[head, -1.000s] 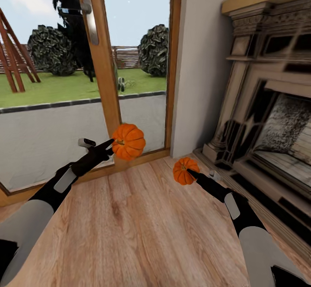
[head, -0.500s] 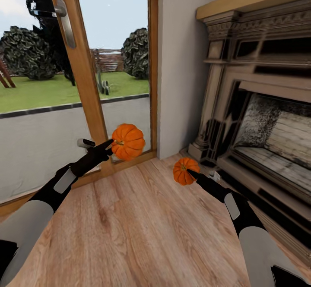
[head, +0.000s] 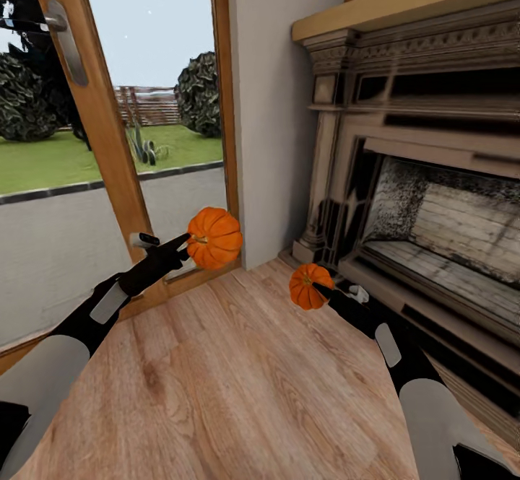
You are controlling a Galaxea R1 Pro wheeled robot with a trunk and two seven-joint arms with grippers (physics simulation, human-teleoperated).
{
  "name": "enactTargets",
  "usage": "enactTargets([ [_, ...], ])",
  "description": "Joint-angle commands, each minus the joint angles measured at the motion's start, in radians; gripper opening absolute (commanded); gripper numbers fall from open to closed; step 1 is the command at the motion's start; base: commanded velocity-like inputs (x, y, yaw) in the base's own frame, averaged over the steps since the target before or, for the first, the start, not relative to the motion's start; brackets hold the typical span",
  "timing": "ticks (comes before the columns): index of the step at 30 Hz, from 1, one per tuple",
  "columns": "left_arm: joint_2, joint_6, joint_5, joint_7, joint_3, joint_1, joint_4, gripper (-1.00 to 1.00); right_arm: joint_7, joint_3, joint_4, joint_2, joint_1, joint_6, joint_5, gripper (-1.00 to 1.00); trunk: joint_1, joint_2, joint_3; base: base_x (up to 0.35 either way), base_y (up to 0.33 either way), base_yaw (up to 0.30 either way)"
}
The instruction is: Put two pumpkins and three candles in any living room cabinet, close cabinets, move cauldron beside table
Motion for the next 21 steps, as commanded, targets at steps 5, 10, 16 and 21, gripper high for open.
enactTargets([
  [5, 0.0, 0.0, 0.001, 0.001, 0.002, 0.0, 0.002, -1.0, 0.0, 0.0, -0.009, 0.0, 0.0, 0.003, -0.003, -1.0, 0.0, 0.0, 0.001, 0.0, 0.0, -0.025],
  [10, 0.0, 0.001, 0.001, 0.001, 0.002, 0.0, 0.003, -1.0, -0.072, 0.018, -0.009, 0.001, 0.0, 0.004, -0.003, -1.0, 0.0, 0.0, -0.001, 0.0, 0.0, -0.001],
  [16, 0.0, -0.001, 0.002, 0.001, 0.002, 0.001, 0.006, -1.0, -0.151, 0.028, -0.005, 0.001, 0.0, 0.002, -0.01, -1.0, 0.0, 0.0, -0.011, 0.0, 0.0, 0.0],
  [21, -0.004, 0.0, 0.003, 0.002, 0.003, 0.002, 0.008, -1.0, -0.15, 0.027, -0.003, 0.001, 0.0, 0.001, -0.012, -1.0, 0.0, 0.0, -0.019, 0.0, 0.0, -0.026],
])
